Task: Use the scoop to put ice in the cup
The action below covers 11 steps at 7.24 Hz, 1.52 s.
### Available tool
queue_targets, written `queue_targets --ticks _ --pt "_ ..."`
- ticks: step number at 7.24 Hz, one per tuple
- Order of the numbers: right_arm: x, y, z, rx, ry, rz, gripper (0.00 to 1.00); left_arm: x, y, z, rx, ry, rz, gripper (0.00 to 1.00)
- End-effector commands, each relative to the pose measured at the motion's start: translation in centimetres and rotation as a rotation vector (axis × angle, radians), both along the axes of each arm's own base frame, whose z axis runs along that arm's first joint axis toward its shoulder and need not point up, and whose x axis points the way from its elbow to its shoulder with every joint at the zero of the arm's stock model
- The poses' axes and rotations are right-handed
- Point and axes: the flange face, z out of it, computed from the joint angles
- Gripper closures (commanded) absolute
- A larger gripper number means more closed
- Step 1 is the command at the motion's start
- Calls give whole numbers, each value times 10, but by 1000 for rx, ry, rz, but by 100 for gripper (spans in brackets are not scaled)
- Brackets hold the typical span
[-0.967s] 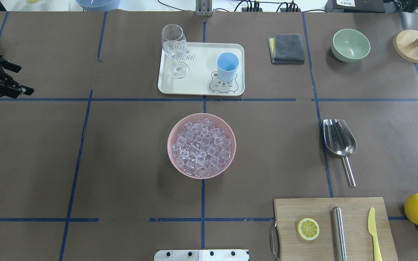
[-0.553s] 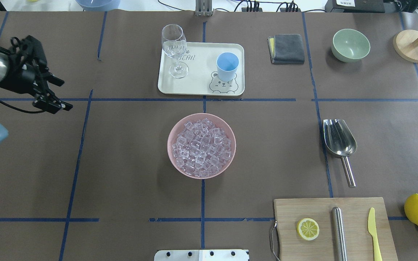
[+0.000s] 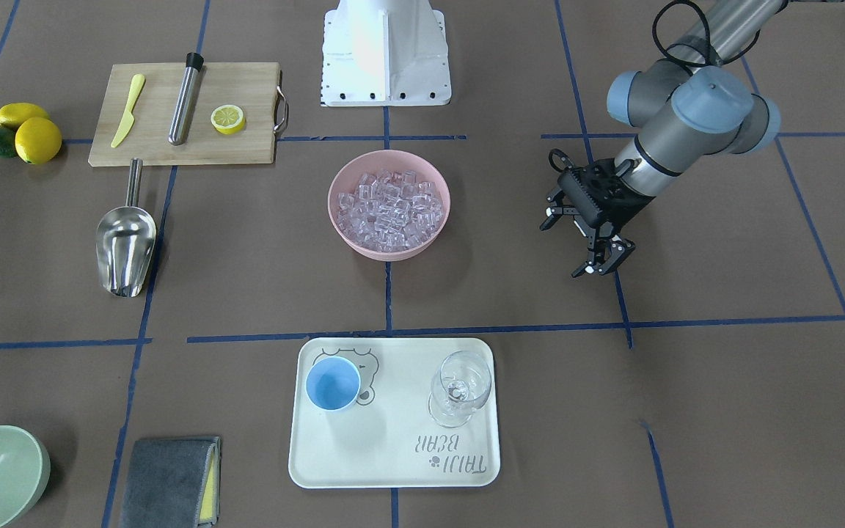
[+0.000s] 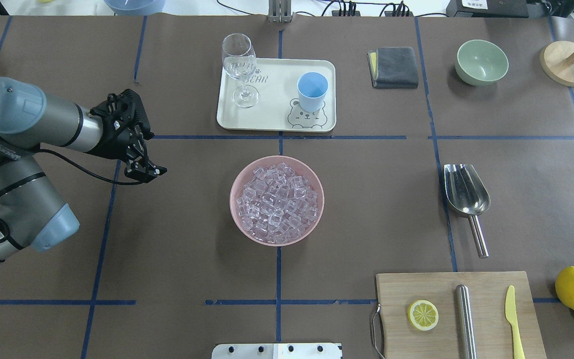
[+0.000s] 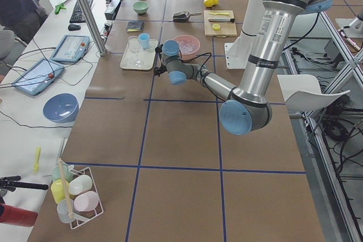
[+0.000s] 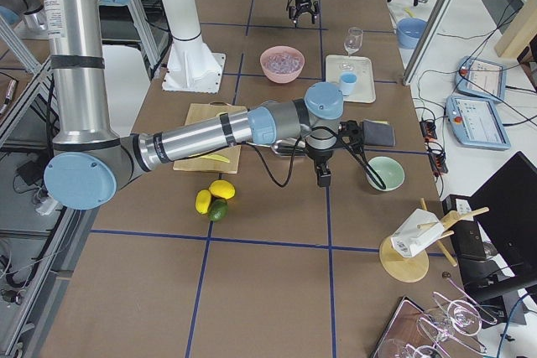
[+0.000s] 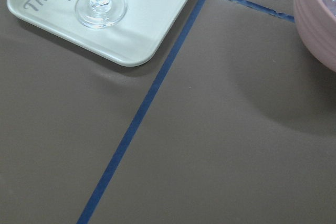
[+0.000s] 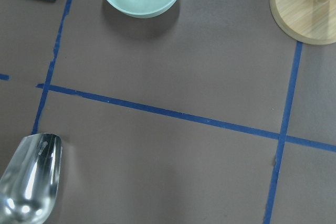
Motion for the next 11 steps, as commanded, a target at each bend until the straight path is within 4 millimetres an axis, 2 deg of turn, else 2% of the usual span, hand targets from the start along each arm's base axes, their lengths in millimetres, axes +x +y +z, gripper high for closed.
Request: queue_targets --ticks 1,2,3,4,5,6,9,11 --pt "-16 1 -12 25 -2 -31 0 57 48 -31 93 105 102 0" --pt "-26 1 -23 44 -6 -48 0 73 57 -18 117 136 128 0" --pt "-34 3 -31 39 -11 -46 0 82 54 1 156 178 133 0" --pt "-41 6 -42 30 -20 -33 0 92 59 10 234 177 166 0" --pt "-49 10 -53 7 -30 -14 0 103 66 9 291 165 128 0" --pt "-60 14 -61 -11 -38 -8 0 121 73 -8 320 171 79 0" --pt "-78 14 -71 -22 -44 -15 0 132 82 -19 316 188 91 0" --pt "-96 12 -91 -27 -82 49 0 133 82 -21 316 191 92 0"
